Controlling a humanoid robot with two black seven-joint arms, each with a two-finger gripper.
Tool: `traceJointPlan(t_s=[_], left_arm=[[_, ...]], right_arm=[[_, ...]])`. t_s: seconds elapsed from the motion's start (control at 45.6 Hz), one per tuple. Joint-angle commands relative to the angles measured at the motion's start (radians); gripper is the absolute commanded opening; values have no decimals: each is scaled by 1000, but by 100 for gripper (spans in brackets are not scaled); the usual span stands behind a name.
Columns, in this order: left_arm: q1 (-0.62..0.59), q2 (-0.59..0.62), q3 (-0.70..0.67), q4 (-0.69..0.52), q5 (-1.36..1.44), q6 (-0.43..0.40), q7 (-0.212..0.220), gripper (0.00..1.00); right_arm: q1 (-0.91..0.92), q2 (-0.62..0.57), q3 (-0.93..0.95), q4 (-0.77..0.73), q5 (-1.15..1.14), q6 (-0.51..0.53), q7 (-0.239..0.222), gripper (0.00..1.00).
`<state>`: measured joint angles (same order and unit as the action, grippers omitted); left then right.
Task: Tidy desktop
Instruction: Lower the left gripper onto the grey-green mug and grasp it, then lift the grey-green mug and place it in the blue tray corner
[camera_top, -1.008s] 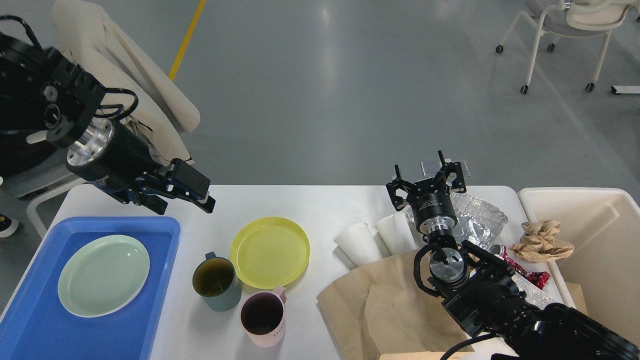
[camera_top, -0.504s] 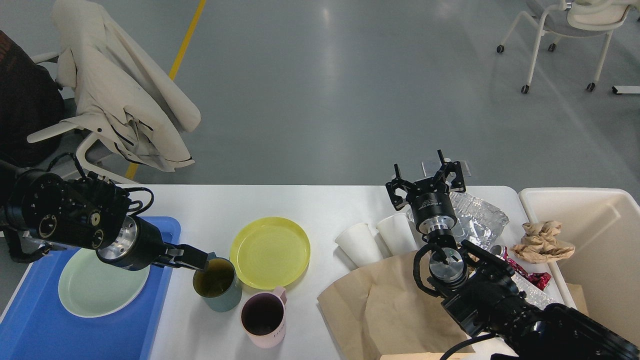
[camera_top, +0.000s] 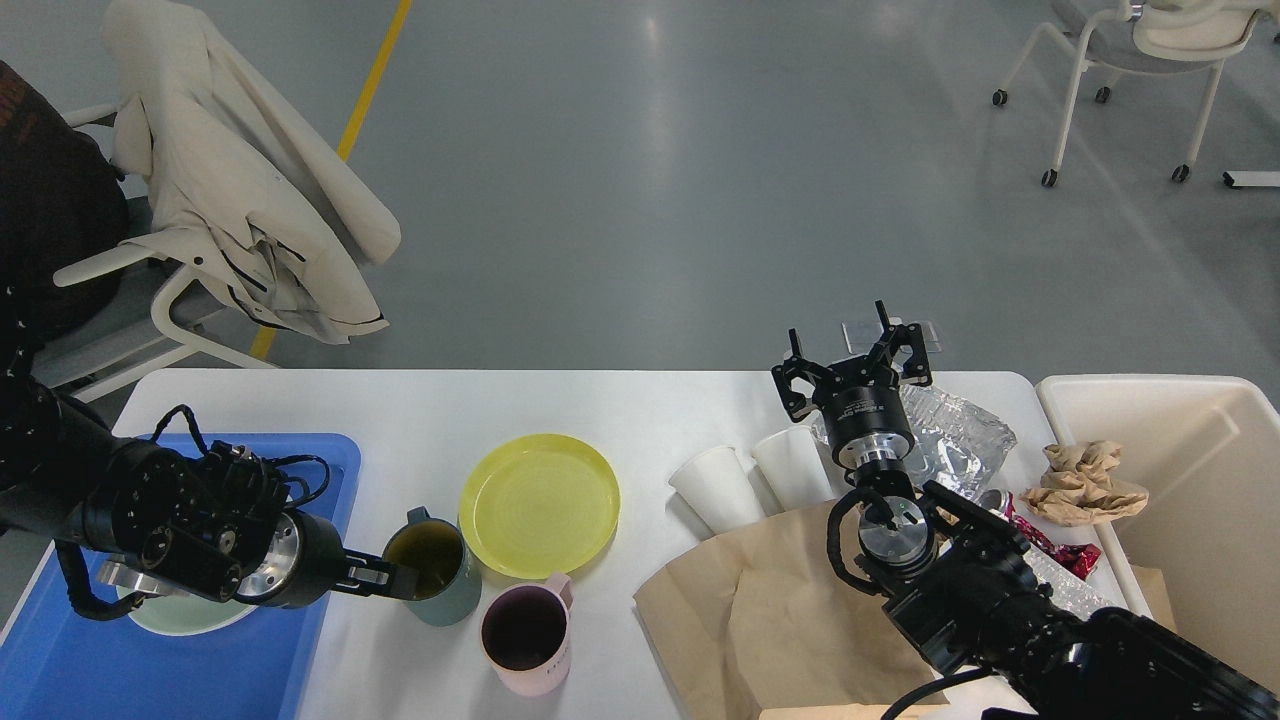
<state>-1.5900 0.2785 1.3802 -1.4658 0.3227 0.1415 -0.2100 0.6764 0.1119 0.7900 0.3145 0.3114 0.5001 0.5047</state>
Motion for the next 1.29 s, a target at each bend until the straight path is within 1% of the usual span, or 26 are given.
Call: traceJointPlan(t_s=[0.0, 0.153, 0.219, 0.285, 0.351, 0.46, 0.548, 0.614, 0.745, 0.811, 0.898, 1.03, 1.118, 1.205, 1.271], left_arm=[[27, -1, -9, 1, -7, 44, 21, 56], [39, 5, -55, 2, -16, 55, 46, 56], [39, 10, -70, 4, -16, 56, 49, 57], [42, 8, -76, 16, -17, 55, 52, 56], [62, 2, -78, 35, -17, 58, 64, 56], [96, 1, -107, 56, -27, 61, 87, 53], [120, -1, -124, 68, -33, 61, 100, 43], [128, -1, -127, 79, -33, 61, 103, 29], [125, 1, -129, 81, -33, 52, 103, 6], [114, 10, -130, 75, -30, 43, 100, 2], [88, 28, -130, 65, -28, 1, 90, 0], [-5, 82, -130, 12, -21, -92, 80, 0], [-94, 123, -127, -33, -13, -157, 78, 0], [-204, 175, -118, -82, -10, -227, 67, 0], [-310, 234, -113, -113, 13, -311, 64, 0]], right_arm=[[0, 0, 0, 0, 0, 0, 0, 100], [0, 0, -2, 0, 0, 0, 0, 100], [0, 0, 0, 0, 0, 0, 0, 100], [0, 0, 0, 0, 0, 0, 0, 100], [0, 0, 0, 0, 0, 0, 0, 100], [0, 0, 0, 0, 0, 0, 0, 100], [2, 0, -2, 0, 0, 0, 0, 100], [0, 0, 0, 0, 0, 0, 0, 100], [0, 0, 0, 0, 0, 0, 0, 100], [2, 0, 0, 0, 0, 0, 0, 100], [2, 0, 0, 0, 0, 0, 0, 100], [0, 0, 0, 0, 0, 0, 0, 100], [0, -1, 0, 0, 0, 0, 0, 100], [0, 0, 0, 0, 0, 0, 0, 100], [0, 0, 0, 0, 0, 0, 0, 100]])
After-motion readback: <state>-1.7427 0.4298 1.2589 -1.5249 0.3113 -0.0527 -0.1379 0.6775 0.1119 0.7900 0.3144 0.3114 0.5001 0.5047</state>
